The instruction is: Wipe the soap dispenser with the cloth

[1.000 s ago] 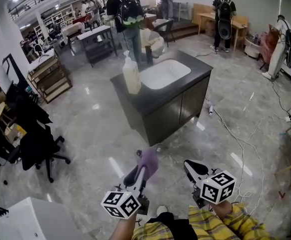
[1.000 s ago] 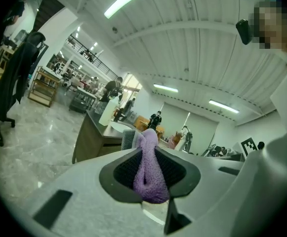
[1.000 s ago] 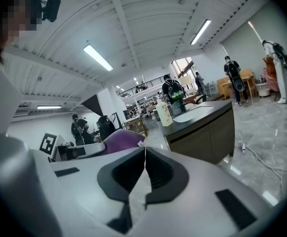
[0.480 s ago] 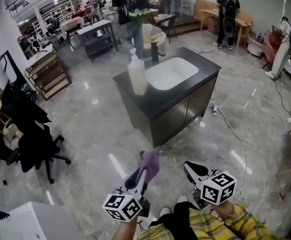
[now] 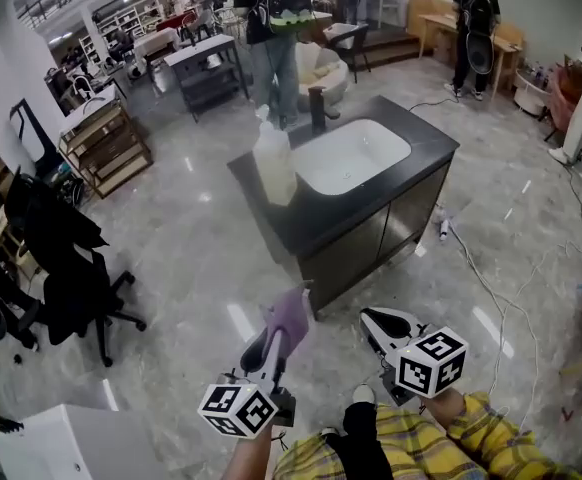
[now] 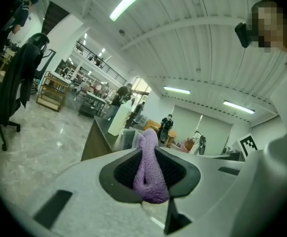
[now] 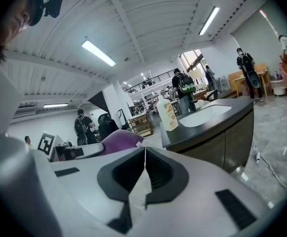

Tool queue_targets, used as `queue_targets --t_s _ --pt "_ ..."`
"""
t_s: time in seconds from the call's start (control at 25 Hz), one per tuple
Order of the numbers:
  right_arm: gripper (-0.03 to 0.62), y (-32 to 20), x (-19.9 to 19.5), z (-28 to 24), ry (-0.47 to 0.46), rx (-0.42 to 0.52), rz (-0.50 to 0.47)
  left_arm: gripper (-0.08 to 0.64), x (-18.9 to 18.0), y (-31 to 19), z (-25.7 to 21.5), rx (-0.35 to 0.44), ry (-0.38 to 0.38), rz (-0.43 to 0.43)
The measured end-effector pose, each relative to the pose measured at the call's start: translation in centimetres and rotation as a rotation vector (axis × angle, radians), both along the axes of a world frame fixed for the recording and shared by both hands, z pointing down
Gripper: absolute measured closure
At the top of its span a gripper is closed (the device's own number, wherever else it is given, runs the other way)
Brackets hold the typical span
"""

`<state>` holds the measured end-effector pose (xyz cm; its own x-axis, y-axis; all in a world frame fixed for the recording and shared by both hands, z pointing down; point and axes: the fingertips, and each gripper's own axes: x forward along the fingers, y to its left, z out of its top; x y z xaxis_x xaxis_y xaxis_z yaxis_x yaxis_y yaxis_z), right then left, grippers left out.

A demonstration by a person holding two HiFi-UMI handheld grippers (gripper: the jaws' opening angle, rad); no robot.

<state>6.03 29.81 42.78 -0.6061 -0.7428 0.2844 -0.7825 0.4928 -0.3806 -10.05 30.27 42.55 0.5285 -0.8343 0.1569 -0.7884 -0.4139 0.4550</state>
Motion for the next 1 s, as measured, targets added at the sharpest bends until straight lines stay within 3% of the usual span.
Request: queue_targets --t_s 0.48,1.0 --pt "0.586 -9.3 5.9 -1.2 -0.022 0.039 -0.068 0.494 6.6 -8.5 -1.6 0.052 -0.021 -0.049" --pt "0.586 -17.3 4.9 0.6 -0.015 0.024 -0.077 0.494 5.1 -16.7 -0.4 0.047 -0.031 -0.061"
